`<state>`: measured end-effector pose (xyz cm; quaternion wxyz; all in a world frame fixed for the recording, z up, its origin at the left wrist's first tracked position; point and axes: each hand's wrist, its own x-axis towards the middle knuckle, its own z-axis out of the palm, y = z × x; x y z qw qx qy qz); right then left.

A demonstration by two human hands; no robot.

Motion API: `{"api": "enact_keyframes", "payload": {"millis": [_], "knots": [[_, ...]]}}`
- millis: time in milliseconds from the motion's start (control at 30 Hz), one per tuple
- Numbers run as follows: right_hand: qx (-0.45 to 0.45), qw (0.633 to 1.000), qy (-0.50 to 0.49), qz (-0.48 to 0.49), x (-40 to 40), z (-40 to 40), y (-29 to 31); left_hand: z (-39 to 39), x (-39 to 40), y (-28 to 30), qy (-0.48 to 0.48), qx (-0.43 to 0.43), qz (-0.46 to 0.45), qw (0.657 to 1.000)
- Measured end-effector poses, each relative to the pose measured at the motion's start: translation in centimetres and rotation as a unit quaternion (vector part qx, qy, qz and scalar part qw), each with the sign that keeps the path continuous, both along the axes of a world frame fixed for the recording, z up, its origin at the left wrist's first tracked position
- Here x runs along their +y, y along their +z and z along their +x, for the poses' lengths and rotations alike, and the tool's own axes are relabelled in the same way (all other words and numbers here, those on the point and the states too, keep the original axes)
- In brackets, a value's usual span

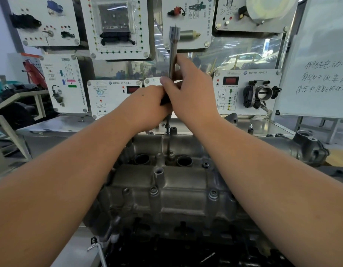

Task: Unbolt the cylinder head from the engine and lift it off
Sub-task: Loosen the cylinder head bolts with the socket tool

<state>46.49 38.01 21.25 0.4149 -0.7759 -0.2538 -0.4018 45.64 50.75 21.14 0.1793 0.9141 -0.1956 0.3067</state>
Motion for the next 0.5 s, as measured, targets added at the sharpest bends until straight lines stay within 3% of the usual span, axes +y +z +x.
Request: {"api": "enact_keyframes", "payload": {"millis": [500], "knots": [[0.009, 1.000, -0.014, 0.008, 0.14, 0.31, -0.01, -0.13, -0.08, -0.01, 0.025, 0.006, 0.001, 1.000]]}}
